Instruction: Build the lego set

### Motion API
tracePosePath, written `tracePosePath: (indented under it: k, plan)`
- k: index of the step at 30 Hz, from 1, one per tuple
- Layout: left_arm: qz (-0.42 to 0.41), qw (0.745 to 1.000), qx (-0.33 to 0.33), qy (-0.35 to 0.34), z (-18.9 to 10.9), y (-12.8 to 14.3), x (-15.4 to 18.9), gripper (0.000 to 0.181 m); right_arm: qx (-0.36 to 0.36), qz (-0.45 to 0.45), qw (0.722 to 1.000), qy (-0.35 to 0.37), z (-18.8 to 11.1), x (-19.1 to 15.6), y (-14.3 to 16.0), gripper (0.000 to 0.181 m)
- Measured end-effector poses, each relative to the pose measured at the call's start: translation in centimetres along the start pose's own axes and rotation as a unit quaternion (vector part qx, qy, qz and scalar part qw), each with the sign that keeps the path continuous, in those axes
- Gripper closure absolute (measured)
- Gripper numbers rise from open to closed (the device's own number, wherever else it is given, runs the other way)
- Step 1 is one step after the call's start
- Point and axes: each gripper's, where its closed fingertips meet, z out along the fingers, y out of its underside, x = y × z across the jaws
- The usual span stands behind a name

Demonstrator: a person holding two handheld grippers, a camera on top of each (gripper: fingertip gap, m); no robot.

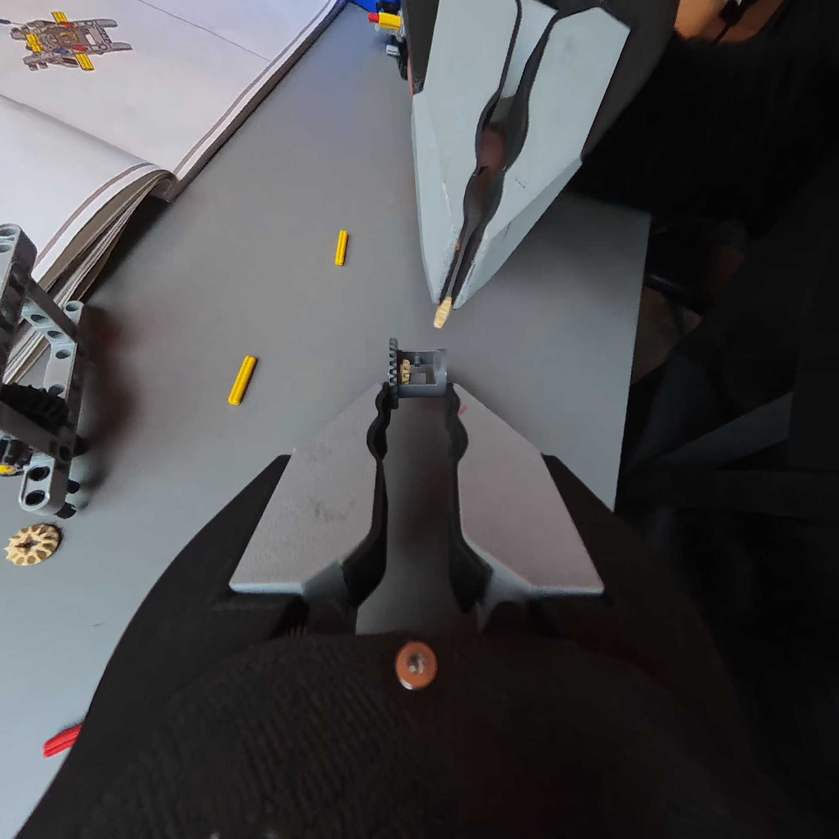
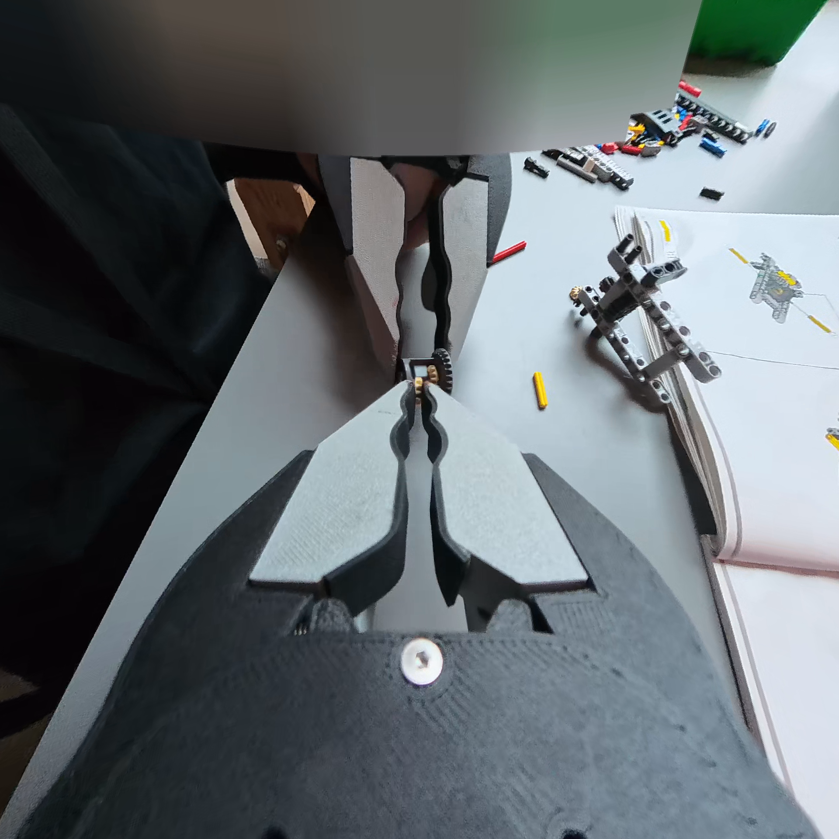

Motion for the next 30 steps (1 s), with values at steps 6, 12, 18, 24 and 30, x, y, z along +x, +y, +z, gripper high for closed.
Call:
tracePosePath:
  k: [6, 12, 18, 24, 30]
  plan:
    - [0.045, 0.999, -0.010, -0.020, 0.2, 0.2, 0.0, 0.161, -0.031, -0.023, 0.999, -0.011, 0.4, -0.1, 0.2, 0.181]
    - [0.045, 0.999, -0.007, -0.017, 0.0, 0.2, 0.0, 0.161, -0.034, -0.034, 0.999, -0.006, 0.9, 0.2, 0.1, 0.181]
    - [0.073, 0.997, -0.024, -0.029, 0.2, 0.7, 0.2, 0.161, -0.043, -0.039, 0.998, -0.006, 0.9, -0.3, 0.2, 0.181]
    - [0.087, 0.995, -0.031, -0.038, 0.3, 0.9, 0.3, 0.161, -0.054, -0.048, 0.997, -0.013, 1.1, -0.8, 0.3, 0.181]
    - [0.101, 0.993, -0.039, -0.047, 0.5, 1.1, 0.3, 0.161, -0.062, -0.059, 0.996, -0.018, 1.4, -1.1, 0.3, 0.181]
